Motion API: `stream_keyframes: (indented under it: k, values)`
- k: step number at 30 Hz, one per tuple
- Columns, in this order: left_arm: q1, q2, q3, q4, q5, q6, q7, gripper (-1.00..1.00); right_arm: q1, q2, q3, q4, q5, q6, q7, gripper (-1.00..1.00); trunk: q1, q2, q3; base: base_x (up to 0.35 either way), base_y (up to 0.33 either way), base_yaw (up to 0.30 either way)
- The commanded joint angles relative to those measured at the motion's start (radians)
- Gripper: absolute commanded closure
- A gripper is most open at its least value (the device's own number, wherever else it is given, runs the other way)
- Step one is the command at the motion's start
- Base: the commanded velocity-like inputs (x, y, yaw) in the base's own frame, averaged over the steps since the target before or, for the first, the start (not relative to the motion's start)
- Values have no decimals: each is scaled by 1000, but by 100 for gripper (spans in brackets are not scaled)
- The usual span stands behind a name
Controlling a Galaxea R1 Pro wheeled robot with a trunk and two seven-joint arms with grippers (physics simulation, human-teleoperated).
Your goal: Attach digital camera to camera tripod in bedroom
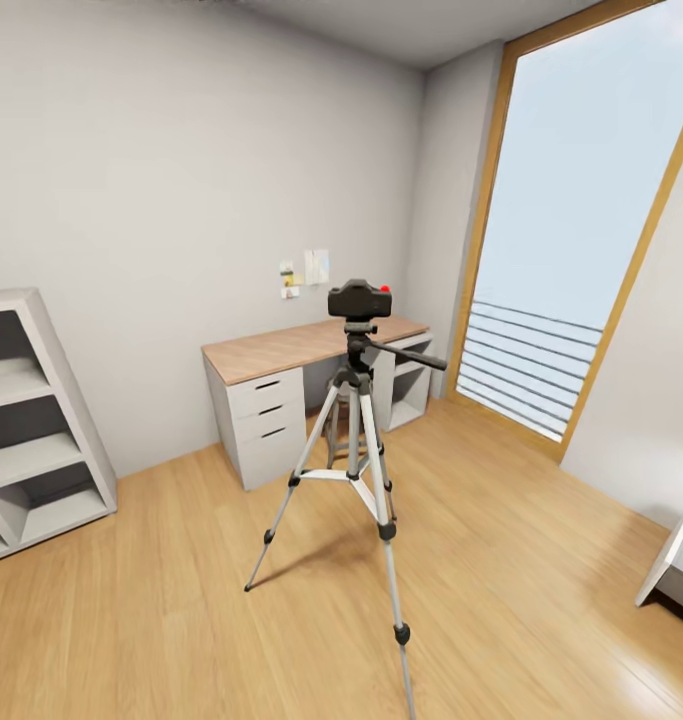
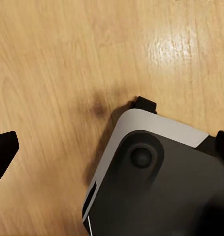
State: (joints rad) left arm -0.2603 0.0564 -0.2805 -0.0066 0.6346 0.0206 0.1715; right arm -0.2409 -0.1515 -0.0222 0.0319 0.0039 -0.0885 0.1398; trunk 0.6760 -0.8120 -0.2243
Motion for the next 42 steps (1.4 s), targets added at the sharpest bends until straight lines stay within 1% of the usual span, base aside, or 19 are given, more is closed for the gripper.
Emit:
stream_keyframes:
  k: [1, 39, 42]
  values:
    - [-1, 0, -9, -1, 7, 2, 3, -100, -1, -1, -2, 3, 0, -6, 3, -100, 0, -1, 0, 0, 0, 0]
    - [-1, 0, -8, -1, 7, 2, 3, -100, 3, -2, -1, 3, 2, -3, 1, -100, 0, -1, 59, 0, 0, 0]
    - [-1, 0, -8, -1, 7, 2, 3, -100, 3, -3, -1, 3, 2, -3, 9, -100, 0, -1, 63, 0, 0, 0]
